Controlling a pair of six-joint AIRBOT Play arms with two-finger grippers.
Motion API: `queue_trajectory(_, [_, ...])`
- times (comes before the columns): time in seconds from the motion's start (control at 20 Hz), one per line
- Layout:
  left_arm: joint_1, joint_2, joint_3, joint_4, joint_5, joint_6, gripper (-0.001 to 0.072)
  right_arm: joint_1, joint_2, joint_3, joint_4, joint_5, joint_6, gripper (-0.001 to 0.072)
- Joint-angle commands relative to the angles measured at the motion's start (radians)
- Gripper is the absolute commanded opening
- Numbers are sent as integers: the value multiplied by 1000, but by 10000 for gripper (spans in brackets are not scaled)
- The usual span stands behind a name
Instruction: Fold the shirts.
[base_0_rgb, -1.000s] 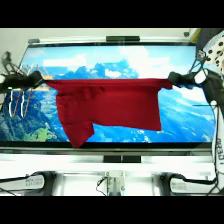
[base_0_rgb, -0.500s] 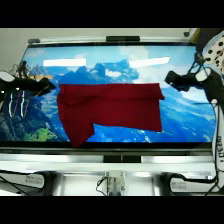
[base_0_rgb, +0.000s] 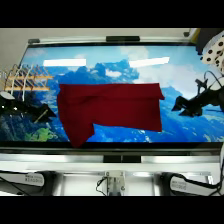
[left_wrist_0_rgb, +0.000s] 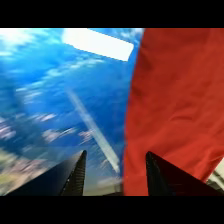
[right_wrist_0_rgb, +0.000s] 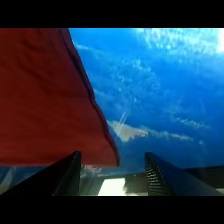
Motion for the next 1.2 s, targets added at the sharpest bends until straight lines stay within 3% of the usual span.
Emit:
queue_trajectory(0.0, [-37,2,-110,-87,120,47,442,8,6,-32,58,4,-7,513])
queue_trajectory(0.1, [-67,2,-113,-88,165,47,439,8,6,-32,67,0,-7,514])
queue_trajectory(0.15, [-80,2,-113,-90,181,46,347,8,5,-32,60,8,-7,515])
queue_trajectory(0.2, [-90,2,-113,-90,191,46,304,8,5,-36,51,13,-7,629])
queue_trajectory(0.25, [-98,2,-113,-90,194,43,256,8,5,-56,46,11,-8,673])
queue_trajectory(0.3, [-100,2,-113,-90,189,43,64,8,5,-86,45,2,-8,672])
queue_trajectory(0.35, [-100,3,-113,-90,182,44,35,8,5,-127,56,-15,-10,672])
queue_trajectory(0.6, [-96,29,-113,-89,138,89,34,8,-17,-295,178,-142,-69,667])
queue_trajectory(0.75, [-96,47,-113,-89,136,89,34,8,-58,-299,186,-159,-71,665])
queue_trajectory(0.85, [-96,53,-113,-89,134,89,34,8,-81,-299,204,-168,-71,607])
queue_trajectory(1.05, [-96,53,-106,-90,133,88,34,53,-101,-299,235,-197,-73,606])
queue_trajectory(1.1, [-96,53,-101,-90,129,88,34,81,-106,-299,225,-200,-74,580])
queue_trajectory(1.15, [-96,53,-93,-90,119,89,34,108,-107,-299,213,-208,-74,362])
